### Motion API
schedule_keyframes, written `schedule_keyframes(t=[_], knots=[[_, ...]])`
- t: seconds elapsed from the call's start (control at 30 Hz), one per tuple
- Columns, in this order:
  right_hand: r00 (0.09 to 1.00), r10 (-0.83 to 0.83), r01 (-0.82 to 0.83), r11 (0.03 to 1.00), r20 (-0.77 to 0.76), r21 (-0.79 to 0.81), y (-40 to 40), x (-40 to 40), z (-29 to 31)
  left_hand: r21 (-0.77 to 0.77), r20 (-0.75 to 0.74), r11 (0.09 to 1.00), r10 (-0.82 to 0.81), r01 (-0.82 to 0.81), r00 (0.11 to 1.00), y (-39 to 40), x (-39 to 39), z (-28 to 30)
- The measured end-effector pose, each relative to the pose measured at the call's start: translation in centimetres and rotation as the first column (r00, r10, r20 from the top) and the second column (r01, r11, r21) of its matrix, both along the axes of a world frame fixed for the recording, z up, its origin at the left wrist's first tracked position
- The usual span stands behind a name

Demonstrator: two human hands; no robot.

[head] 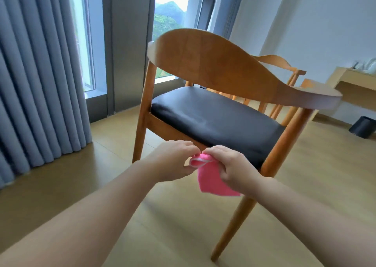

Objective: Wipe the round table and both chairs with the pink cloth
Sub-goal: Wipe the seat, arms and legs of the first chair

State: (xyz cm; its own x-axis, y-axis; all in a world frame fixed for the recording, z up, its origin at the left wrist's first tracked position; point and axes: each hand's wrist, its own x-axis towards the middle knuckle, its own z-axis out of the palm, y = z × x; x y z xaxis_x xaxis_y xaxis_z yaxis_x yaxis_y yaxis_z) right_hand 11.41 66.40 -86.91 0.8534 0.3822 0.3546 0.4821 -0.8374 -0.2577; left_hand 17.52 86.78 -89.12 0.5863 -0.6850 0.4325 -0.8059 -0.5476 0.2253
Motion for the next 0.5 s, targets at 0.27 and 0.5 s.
schedule_keyframes(t=[0.27, 0.5], knots=[[0.965, 0.148, -0.088, 0.96, -0.216, 0.264, 12.2, 4.7, -0.7, -0.011, -0.336, 0.934, 0.333, -0.357, 0.881, 11.7, 1.6, 0.7], [0.882, 0.267, -0.074, 0.892, -0.388, 0.446, 20.5, 4.6, 10.5, -0.06, -0.591, 0.813, 0.439, -0.58, 0.677, 18.3, -2.0, 13.7]])
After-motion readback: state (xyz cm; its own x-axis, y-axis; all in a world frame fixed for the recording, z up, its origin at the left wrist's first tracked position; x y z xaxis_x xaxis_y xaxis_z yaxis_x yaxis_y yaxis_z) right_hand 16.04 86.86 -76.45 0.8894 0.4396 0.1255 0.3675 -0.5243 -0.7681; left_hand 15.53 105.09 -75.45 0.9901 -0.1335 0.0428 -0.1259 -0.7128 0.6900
